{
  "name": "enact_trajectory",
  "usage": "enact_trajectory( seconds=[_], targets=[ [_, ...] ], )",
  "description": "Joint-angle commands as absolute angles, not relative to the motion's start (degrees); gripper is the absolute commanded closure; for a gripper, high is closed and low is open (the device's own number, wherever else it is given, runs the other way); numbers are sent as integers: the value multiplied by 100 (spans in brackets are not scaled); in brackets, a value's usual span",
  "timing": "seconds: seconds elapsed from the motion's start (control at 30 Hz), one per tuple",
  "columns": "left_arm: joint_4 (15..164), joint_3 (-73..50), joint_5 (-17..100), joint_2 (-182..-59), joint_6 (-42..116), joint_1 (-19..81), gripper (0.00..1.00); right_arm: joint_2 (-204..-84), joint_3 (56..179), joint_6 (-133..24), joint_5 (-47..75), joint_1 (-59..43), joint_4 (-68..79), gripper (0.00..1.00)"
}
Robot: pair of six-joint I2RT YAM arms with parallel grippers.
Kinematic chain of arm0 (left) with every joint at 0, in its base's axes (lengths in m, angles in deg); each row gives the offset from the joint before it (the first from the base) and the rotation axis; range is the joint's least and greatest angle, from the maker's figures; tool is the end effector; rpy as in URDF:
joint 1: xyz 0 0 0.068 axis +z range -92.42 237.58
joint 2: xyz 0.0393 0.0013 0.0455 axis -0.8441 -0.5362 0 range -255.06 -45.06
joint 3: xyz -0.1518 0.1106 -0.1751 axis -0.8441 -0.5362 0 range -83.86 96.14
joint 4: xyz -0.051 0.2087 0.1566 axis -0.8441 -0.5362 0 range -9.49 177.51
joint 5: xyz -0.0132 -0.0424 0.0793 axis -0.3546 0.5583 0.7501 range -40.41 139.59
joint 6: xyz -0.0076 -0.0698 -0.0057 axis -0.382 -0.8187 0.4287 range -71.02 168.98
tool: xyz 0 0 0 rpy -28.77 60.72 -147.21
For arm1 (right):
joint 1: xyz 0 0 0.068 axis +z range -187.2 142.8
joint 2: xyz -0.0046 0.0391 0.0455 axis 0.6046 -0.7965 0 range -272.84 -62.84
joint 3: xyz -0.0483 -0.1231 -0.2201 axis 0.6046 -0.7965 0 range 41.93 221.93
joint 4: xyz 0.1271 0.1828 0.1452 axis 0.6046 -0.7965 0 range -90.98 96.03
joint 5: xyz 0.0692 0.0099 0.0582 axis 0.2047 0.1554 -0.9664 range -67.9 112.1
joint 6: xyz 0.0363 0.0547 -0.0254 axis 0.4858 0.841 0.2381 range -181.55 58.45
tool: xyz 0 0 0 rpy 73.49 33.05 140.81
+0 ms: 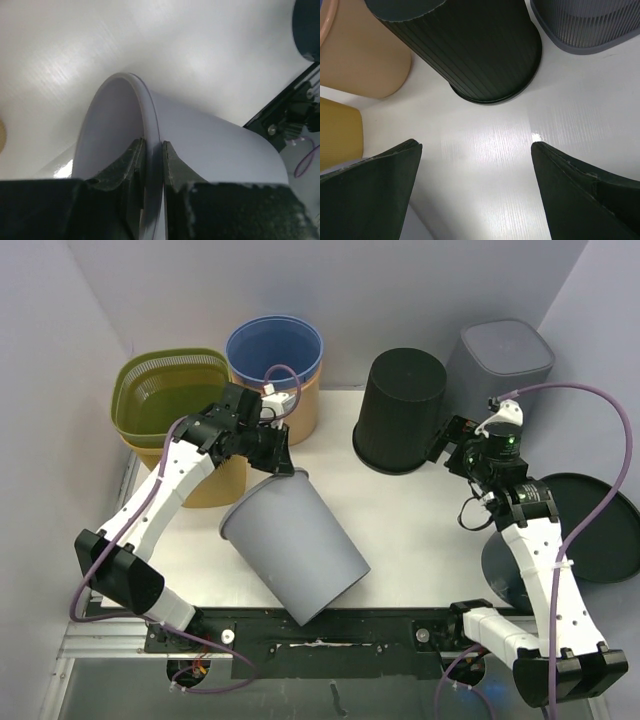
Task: Turn the large container upside down
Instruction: Turn the container upside down at the center of the board.
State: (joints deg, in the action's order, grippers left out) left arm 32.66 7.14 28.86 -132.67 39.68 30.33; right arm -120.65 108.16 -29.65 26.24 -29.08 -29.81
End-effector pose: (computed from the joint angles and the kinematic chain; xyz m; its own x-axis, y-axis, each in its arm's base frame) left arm 0.2885 -0.1714 0.3352 -0.7872 0.2353 -0.5700 0.5036 0.7788 -0.3740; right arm 0.2412 0.0301 0.3583 -0.4278 0.4714 -0.7712 0.1750 0.8803 0.4410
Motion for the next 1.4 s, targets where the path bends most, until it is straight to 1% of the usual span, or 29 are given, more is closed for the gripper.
enact_trajectory(
  seconds=[0.0,0.13,0.3,0.53,0.6,0.63,0.67,0.7,0.77,0.83,0.97,1.03,1.1,1.23,1.3,1.37],
  targets=[
    [4475,815,1996,-13286,3209,2879,100,-12080,11245,-3105,2721,-2929,-3165,4],
    [5575,679,1749,-13213,2439,2841,100,-12114,11413,-3156,2728,-2931,-3259,4],
    [6691,420,2323,-13124,1676,2792,100,-12069,11478,-3133,2665,-2938,-3363,4],
    [8975,-1247,3600,-12546,143,2467,100,-12008,11486,-2919,2589,-2938,-3751,4],
    [9541,-1675,3702,-12452,-120,2417,100,-11991,11414,-2816,2628,-2934,-3877,4],
    [9572,-1767,3665,-12470,-170,2407,100,-11963,11329,-2755,2624,-2937,-3915,4],
    [9468,-1768,3569,-12538,-162,2395,93,-11931,11227,-2686,2583,-2938,-3929,4],
    [9302,-1706,3471,-12610,-85,2395,83,-11901,11120,-2625,2522,-2933,-3944,4],
    [8865,-1534,3352,-12765,143,2374,69,-11820,10934,-2490,2372,-2938,-4013,4],
    [8485,-1352,3367,-12781,489,2358,62,-11753,10807,-2407,2116,-2938,-4129,4],
    [7782,-1033,3601,-12683,1125,2359,57,-11506,10608,-2031,1762,-2938,-4494,4],
    [7449,-820,3664,-12691,1431,2357,51,-11253,10400,-1800,1658,-2929,-4605,4],
    [7095,-606,3663,-12748,1697,2353,48,-10975,10157,-1561,1631,-2932,-4724,4],
    [6595,-240,3592,-12855,2097,2339,45,-10578,9695,-1159,1575,-2933,-4849,4],
    [6341,-37,3397,-12949,2272,2343,43,-10477,9442,-931,1388,-2935,-4761,6],
    [5929,212,3218,-13091,2547,2337,42,-10362,9212,-726,1103,-2935,-4507,10]
  ],
)
